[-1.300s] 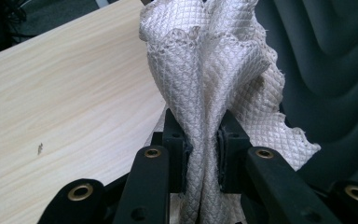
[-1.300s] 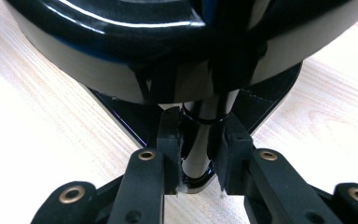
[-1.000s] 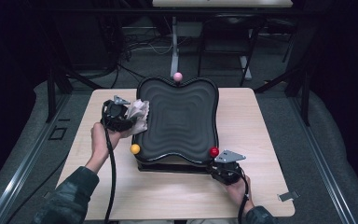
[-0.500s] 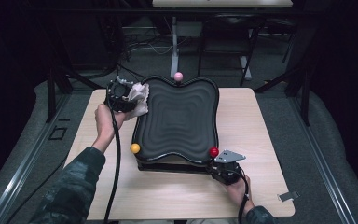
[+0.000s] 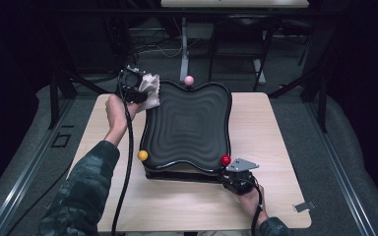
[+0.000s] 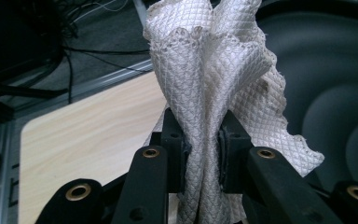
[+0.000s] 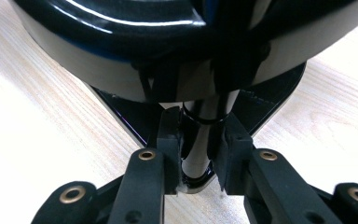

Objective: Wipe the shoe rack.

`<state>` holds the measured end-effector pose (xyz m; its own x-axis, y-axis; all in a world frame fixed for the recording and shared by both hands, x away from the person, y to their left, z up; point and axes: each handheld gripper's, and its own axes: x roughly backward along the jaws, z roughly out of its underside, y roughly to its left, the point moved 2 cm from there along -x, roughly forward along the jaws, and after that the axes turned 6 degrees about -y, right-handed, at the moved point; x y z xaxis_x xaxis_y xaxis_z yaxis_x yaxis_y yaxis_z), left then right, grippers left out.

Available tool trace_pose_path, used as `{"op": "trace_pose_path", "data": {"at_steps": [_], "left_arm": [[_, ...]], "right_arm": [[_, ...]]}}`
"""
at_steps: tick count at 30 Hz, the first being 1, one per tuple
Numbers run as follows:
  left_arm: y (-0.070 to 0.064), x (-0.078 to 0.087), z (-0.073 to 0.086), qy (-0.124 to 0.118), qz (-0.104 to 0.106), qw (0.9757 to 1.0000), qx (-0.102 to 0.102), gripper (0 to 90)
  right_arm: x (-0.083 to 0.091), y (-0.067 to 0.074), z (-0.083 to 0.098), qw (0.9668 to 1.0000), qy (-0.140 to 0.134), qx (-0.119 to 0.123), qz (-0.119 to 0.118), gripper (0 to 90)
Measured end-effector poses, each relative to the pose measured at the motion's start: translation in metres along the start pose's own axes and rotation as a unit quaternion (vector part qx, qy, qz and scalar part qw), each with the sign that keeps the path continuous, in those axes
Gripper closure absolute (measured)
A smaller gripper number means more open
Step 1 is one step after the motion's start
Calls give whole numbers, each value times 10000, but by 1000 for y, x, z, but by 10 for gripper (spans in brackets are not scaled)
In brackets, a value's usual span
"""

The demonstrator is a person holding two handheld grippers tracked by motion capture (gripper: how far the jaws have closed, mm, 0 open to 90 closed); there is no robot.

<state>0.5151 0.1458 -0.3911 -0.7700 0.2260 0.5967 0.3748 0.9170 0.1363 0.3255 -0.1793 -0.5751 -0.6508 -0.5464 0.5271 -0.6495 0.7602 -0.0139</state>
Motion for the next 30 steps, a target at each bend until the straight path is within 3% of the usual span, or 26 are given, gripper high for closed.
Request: {"op": "trace_pose_path", "data": {"at_steps": [10,19,23,30], "left_arm": [[-6,-11,-24,10,-65,10000,-23,759],[-21,-17,-37,40,-182,9993,-334,749],[-30,-18,-41,31,-93,9991,-412,757],[-47,-25,-46,6,275,9986,-442,761]], "right_arm": [[1,0,0,10000,33,0,-8,741],[1,-1,0,10000,46,13,-10,741],[1,-1,0,10000,66,32,2,741],[1,-1,0,10000,67,27,-14,742]]}}
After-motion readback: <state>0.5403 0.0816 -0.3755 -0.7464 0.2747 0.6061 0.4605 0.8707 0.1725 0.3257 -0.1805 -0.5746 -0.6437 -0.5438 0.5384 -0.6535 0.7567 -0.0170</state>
